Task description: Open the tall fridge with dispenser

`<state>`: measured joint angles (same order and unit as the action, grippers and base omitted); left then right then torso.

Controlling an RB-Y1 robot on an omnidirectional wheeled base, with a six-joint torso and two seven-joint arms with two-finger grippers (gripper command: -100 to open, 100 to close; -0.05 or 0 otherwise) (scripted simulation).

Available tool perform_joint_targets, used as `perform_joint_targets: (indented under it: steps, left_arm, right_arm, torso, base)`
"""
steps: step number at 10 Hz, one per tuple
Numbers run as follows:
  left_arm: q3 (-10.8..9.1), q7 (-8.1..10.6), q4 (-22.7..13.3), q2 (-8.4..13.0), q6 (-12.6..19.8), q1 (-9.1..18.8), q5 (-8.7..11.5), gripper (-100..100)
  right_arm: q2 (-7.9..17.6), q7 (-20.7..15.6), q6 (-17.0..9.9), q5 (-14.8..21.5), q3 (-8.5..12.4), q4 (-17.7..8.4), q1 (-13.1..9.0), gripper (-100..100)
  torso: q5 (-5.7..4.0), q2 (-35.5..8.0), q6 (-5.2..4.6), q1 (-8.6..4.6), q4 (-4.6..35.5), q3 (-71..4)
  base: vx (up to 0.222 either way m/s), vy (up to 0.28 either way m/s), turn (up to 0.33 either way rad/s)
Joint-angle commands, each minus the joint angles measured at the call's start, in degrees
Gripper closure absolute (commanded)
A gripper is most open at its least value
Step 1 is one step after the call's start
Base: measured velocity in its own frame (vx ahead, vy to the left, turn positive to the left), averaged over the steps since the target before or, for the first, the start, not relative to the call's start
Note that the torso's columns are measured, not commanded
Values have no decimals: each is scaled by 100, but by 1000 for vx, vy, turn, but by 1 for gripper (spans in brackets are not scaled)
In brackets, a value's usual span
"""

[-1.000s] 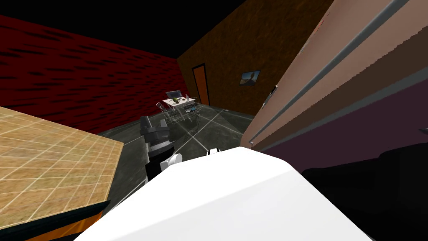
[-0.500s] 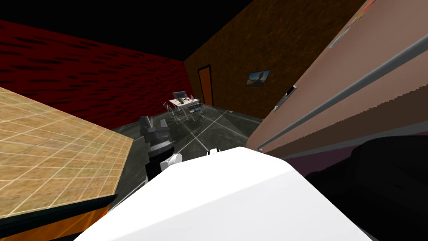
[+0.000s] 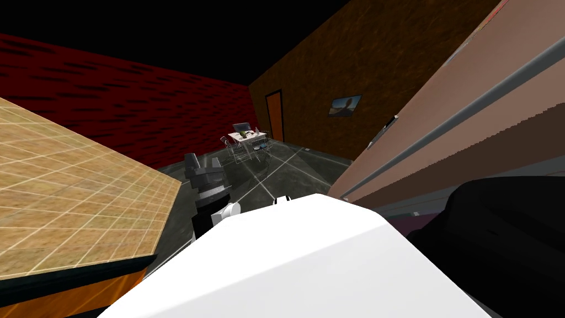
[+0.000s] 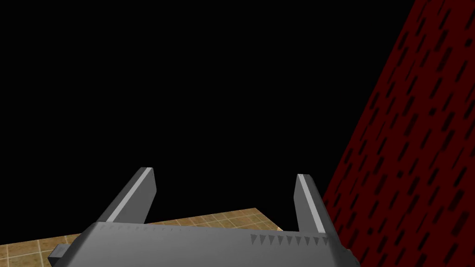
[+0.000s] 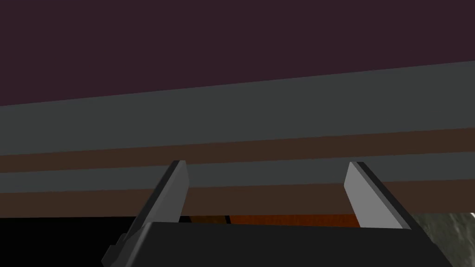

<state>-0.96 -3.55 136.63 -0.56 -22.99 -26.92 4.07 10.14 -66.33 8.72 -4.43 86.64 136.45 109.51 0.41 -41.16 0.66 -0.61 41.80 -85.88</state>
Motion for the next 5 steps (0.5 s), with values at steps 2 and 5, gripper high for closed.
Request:
perform_joint_targets:
  steps: [2, 5]
  left_arm:
    - [0, 0, 0, 0, 0, 0, 0, 0]
    - [-2, 0, 1, 1, -1, -3, 0, 0]
  right_arm:
    - [-8, -83, 36, -7, 85, 26, 93, -100]
    - [408, 192, 704, 602, -531, -608, -509, -100]
  torso:
    - [2, 11, 10, -20, -6, -19]
    - [-106, -35, -42, -66, 16, 83]
  base:
    - [13, 13, -5]
    - [130, -48, -455]
